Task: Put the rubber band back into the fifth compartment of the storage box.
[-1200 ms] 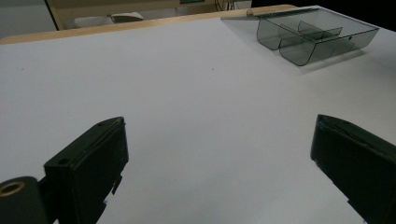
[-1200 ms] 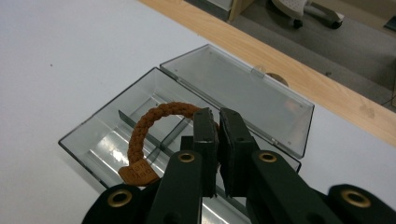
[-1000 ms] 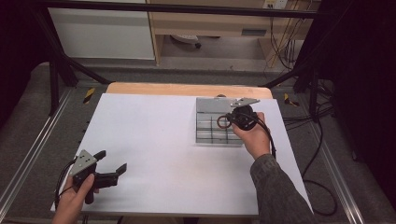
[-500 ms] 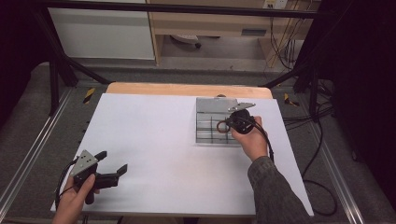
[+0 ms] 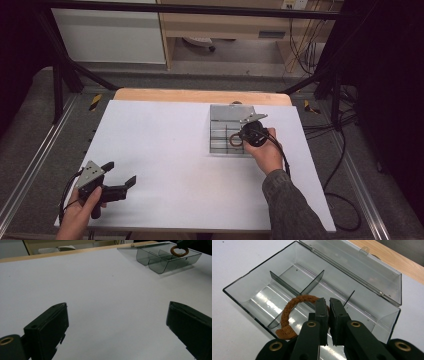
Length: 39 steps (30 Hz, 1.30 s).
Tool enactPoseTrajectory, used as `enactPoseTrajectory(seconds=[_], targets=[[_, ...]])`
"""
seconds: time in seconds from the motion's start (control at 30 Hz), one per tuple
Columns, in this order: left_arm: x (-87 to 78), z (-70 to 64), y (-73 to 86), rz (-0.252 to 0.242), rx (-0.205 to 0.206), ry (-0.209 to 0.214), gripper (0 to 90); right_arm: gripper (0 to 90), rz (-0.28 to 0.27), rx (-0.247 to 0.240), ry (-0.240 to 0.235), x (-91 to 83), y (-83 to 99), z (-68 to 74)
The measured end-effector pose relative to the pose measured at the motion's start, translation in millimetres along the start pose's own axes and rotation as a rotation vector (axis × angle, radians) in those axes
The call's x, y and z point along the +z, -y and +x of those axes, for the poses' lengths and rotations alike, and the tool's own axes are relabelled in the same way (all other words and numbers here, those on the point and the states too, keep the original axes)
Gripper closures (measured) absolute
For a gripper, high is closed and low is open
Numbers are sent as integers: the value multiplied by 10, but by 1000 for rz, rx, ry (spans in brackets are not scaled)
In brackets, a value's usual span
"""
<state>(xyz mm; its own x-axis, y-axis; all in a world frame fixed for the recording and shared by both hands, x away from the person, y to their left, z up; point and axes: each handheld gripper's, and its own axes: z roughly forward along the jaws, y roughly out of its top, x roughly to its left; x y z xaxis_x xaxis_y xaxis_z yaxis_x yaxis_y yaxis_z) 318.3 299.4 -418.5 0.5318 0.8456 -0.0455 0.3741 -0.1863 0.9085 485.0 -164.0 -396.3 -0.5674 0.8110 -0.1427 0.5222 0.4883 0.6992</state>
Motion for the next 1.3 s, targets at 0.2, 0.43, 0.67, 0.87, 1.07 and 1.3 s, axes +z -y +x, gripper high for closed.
enactPoseTrajectory(seconds=[0.2,0.43,0.67,0.87,1.07,1.3], targets=[[-2,2,0,0,2,0,42,855,9,-5,-1,43,6,14],[2,-6,0,1,4,4,42,854,18,-17,1,68,7,35],[5,-9,1,3,6,4,42,853,20,-28,4,82,9,53],[3,-9,1,3,6,5,43,851,26,-28,11,112,23,68],[5,-12,0,3,7,8,42,850,34,-27,10,143,46,69],[9,-16,2,3,5,10,42,848,35,-17,12,159,53,70]])
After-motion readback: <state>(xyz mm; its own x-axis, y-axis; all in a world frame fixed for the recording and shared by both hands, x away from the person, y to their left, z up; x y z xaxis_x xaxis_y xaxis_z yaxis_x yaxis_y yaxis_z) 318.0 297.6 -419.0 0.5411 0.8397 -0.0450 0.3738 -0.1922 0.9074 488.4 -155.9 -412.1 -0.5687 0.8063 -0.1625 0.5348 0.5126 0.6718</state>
